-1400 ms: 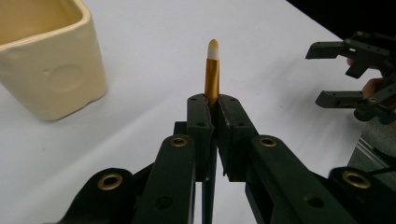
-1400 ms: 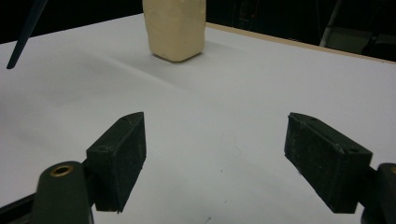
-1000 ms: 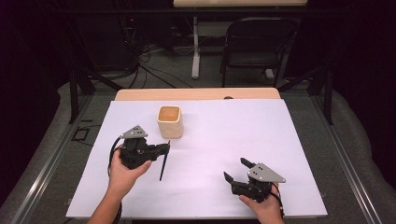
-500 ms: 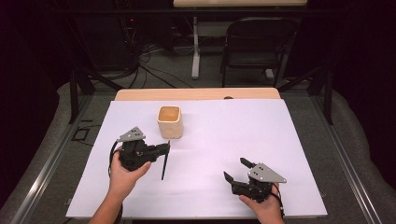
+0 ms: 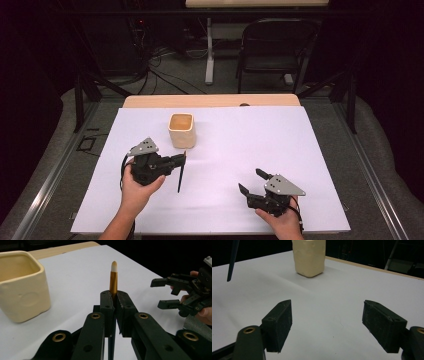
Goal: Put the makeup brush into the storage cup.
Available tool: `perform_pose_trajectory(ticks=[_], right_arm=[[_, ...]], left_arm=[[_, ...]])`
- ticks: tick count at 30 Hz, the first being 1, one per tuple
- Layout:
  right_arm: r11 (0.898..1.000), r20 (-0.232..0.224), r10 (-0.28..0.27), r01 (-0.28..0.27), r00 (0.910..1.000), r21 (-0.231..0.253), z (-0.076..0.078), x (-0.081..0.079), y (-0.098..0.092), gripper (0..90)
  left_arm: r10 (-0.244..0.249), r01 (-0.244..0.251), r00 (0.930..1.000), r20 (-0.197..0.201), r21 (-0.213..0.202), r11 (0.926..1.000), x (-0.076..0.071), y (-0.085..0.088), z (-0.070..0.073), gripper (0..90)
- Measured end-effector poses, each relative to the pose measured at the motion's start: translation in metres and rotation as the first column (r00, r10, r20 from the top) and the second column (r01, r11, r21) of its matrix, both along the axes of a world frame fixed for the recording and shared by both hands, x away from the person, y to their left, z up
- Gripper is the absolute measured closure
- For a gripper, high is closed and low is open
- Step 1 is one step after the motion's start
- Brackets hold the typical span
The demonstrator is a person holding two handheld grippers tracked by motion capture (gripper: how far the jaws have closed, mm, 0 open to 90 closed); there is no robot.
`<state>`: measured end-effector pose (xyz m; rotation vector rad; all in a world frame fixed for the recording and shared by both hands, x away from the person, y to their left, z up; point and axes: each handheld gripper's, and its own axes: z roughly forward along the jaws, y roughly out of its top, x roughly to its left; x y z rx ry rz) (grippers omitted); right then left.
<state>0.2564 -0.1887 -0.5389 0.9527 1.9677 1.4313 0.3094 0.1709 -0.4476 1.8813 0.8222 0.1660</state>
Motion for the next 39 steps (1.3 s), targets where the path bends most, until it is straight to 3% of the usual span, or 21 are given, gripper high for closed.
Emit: perform_pose_trajectory(ticks=[13,18,23,29,39], right_arm=[[1.000,0.007,0.010,-0.010,0.9999,-0.008,0.001,0.001,0.002,25.4],[0.999,-0.004,0.032,-0.032,0.9995,-0.006,0.002,0.000,0.006,26.7],[0.996,-0.022,0.087,-0.088,0.9959,-0.014,0.003,-0.001,0.014,31.5],[0.992,-0.060,0.125,-0.122,0.9904,0.042,0.008,-0.001,0.020,38.8],[0.985,-0.084,0.170,-0.166,0.9818,0.050,0.018,-0.001,0.027,43.1]], left_arm=[[-0.012,0.013,0.9996,0.024,-0.049,0.9987,-0.003,-0.006,-0.005,83.9],[-0.022,0.024,0.9993,0.030,-0.061,0.9978,-0.004,-0.010,-0.008,83.9],[-0.035,0.037,0.9988,0.036,-0.063,0.9973,-0.005,-0.014,-0.010,83.9],[-0.036,0.040,0.9982,0.048,-0.085,0.9956,-0.007,-0.015,-0.010,83.9],[-0.029,0.037,0.9973,0.067,-0.115,0.9927,-0.009,-0.014,-0.008,83.9]])
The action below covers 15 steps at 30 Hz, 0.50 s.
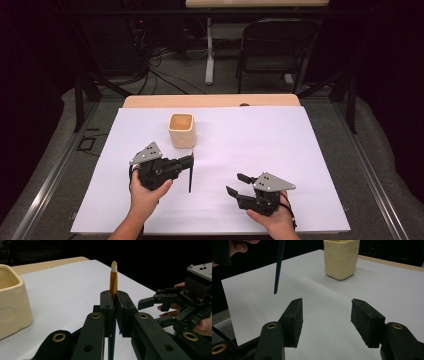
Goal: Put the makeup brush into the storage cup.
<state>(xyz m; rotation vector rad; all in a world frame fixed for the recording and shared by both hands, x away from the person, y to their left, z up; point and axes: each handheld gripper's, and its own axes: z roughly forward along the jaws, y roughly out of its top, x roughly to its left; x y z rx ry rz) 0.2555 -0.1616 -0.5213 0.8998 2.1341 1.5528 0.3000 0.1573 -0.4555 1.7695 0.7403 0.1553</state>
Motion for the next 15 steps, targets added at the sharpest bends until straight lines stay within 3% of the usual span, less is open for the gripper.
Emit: perform_pose_trajectory(ticks=[9,15], right_arm=[[0.999,-0.060,0.010,-0.009,0.9981,0.031,0.010,0.010,0.014,47.6],[0.999,-0.069,0.026,-0.024,0.9972,0.031,0.014,0.014,0.025,52.2]], left_arm=[[0.001,-0.001,1.0000,-0.004,0.003,1.0000,0.001,0.001,0.000,83.9],[0.021,-0.021,0.9997,0.007,-0.018,0.9996,0.001,0.006,0.001,83.9]])
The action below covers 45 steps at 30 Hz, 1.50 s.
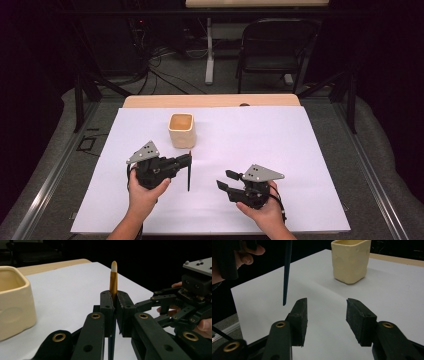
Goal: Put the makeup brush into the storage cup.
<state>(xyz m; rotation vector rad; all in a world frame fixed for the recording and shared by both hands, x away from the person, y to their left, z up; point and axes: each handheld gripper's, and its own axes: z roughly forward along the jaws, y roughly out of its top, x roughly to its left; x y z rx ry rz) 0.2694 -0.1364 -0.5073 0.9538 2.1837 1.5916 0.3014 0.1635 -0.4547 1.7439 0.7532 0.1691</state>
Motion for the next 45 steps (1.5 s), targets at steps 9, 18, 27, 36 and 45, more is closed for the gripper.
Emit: perform_pose_trajectory(ticks=[9,18,27,36,45], right_arm=[[1.000,-0.021,0.004,-0.003,0.9998,0.023,0.010,0.008,0.011,57.8],[0.998,-0.053,0.003,0.000,0.9986,0.065,0.018,0.016,0.019,63.8],[0.999,-0.050,0.034,-0.032,0.9982,0.044,0.011,0.011,0.025,65.8],[0.996,-0.073,0.054,-0.049,0.9959,0.077,0.006,0.009,0.027,67.6],[0.992,-0.084,0.095,-0.087,0.9920,0.093,0.004,0.005,0.035,68.2]], left_arm=[[0.023,-0.023,0.9997,0.002,-0.010,0.9997,0.002,0.008,0.002,83.9],[0.032,-0.032,0.9995,0.003,-0.024,0.9992,0.002,0.010,0.001,83.9],[0.027,-0.027,0.9995,0.013,-0.027,0.9993,0.000,0.007,-0.001,83.9],[0.014,-0.014,0.9999,0.007,-0.050,0.9987,-0.001,0.003,-0.005,83.9],[0.009,-0.009,0.9999,-0.005,-0.101,0.9949,-0.003,-0.001,-0.011,84.0]])
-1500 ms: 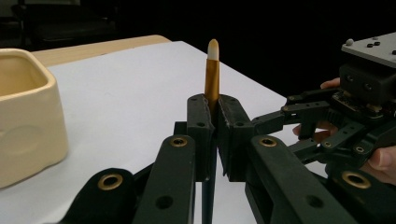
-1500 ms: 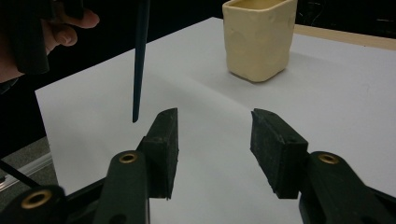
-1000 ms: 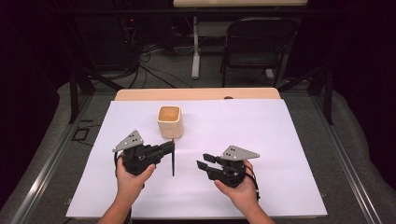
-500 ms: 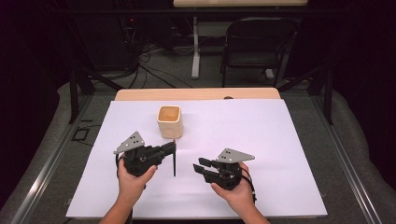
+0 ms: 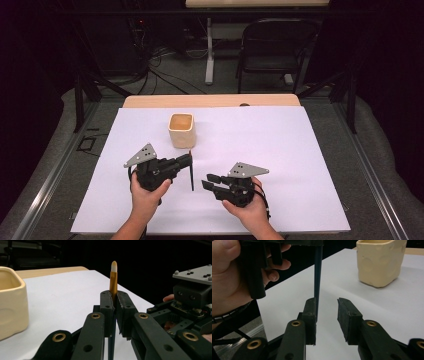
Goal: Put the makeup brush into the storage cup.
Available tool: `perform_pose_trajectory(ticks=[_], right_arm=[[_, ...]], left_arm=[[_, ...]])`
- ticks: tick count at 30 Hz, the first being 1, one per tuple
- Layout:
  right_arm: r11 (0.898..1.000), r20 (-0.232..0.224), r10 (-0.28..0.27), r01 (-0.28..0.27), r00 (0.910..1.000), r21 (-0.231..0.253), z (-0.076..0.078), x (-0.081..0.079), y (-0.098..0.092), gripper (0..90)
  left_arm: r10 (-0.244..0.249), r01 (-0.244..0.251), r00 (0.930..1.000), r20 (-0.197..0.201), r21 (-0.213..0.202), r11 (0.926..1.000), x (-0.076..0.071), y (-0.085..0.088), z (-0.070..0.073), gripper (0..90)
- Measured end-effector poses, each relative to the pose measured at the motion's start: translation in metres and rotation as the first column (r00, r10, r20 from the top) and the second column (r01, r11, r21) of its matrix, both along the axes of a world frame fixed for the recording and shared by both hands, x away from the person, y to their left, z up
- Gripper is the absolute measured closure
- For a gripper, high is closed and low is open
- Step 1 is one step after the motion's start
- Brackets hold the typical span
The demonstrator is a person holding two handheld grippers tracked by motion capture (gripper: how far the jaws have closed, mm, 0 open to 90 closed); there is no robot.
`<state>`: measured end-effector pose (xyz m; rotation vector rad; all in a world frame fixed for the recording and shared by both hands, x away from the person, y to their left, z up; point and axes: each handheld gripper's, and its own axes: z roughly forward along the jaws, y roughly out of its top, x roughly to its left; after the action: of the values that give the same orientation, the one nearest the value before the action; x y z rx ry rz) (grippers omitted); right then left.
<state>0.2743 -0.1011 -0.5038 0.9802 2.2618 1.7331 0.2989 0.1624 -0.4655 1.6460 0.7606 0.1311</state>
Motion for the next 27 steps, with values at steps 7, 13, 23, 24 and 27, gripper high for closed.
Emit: perform_pose_trajectory(ticks=[7,13,23,24,27], right_arm=[[1.000,-0.036,0.012,-0.011,0.9993,0.022,-0.005,0.001,0.002,69.6],[1.000,-0.046,0.022,-0.021,0.9987,0.020,-0.008,0.000,0.005,70.6],[0.999,-0.073,0.032,-0.029,0.9968,0.036,-0.011,0.000,0.008,71.3],[0.999,-0.074,0.031,-0.029,0.9968,0.036,-0.011,0.000,0.008,71.3],[0.999,-0.074,0.029,-0.026,0.9968,0.045,-0.012,0.000,0.008,71.3]], left_arm=[[-0.016,0.015,0.9997,-0.021,-0.034,0.9993,0.000,-0.004,-0.006,84.0],[-0.030,0.030,0.9994,-0.017,-0.039,0.9988,-0.003,-0.008,-0.006,83.9],[-0.046,0.045,0.9988,-0.019,-0.046,0.9979,-0.005,-0.013,-0.005,83.9],[-0.047,0.046,0.9987,-0.017,-0.046,0.9979,-0.005,-0.013,-0.005,84.0],[-0.051,0.050,0.9985,-0.018,-0.052,0.9974,-0.006,-0.014,-0.005,84.0]])
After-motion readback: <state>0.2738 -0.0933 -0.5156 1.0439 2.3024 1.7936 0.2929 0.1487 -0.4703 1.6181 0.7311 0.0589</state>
